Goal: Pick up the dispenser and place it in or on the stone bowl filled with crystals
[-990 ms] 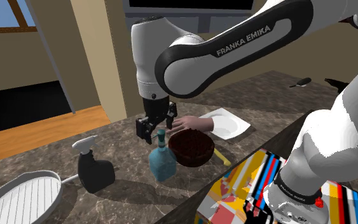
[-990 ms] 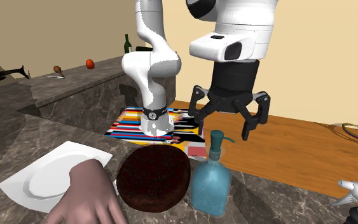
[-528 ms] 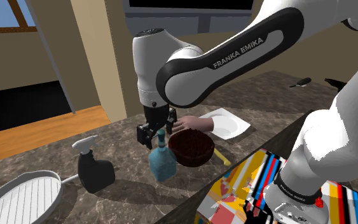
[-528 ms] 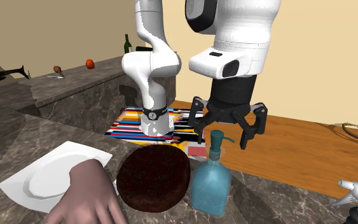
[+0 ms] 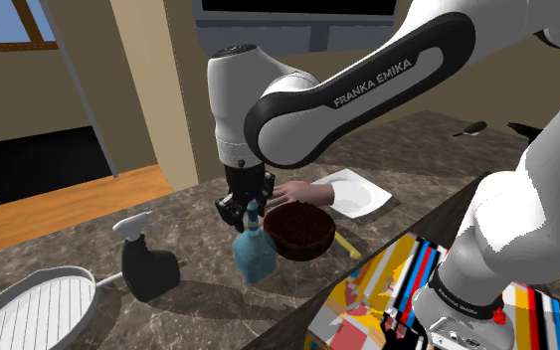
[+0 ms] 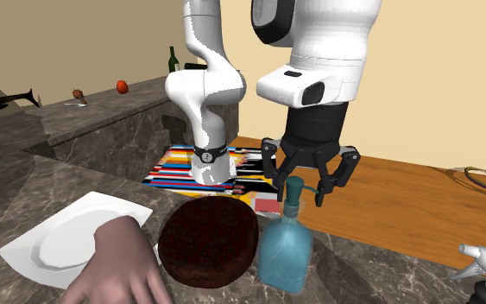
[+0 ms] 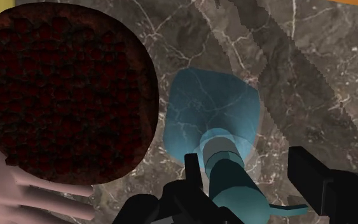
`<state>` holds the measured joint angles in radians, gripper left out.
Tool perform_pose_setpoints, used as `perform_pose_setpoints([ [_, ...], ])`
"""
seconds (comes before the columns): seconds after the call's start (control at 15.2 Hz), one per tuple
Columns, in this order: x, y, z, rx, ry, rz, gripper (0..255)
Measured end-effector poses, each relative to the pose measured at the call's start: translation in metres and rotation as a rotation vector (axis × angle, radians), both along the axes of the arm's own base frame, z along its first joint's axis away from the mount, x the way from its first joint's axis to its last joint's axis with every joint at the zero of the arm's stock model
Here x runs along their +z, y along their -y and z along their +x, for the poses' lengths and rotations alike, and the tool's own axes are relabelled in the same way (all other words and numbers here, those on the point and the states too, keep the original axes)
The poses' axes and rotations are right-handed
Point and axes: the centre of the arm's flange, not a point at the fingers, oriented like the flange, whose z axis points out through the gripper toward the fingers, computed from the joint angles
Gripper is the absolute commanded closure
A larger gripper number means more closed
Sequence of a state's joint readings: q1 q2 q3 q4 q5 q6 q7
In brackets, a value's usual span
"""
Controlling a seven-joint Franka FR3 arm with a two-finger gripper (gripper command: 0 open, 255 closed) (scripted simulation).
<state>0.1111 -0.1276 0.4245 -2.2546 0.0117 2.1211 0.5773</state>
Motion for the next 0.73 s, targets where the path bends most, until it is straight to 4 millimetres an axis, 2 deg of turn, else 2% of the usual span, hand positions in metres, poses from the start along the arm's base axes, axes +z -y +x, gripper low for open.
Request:
perform_pose_setpoints([
  [0.4, 0.000, 0.000, 0.000, 0.000, 0.000, 0.000, 255],
  [0.73, 0.021, -0.001, 0.000, 0.000, 0.000, 0.000, 255],
])
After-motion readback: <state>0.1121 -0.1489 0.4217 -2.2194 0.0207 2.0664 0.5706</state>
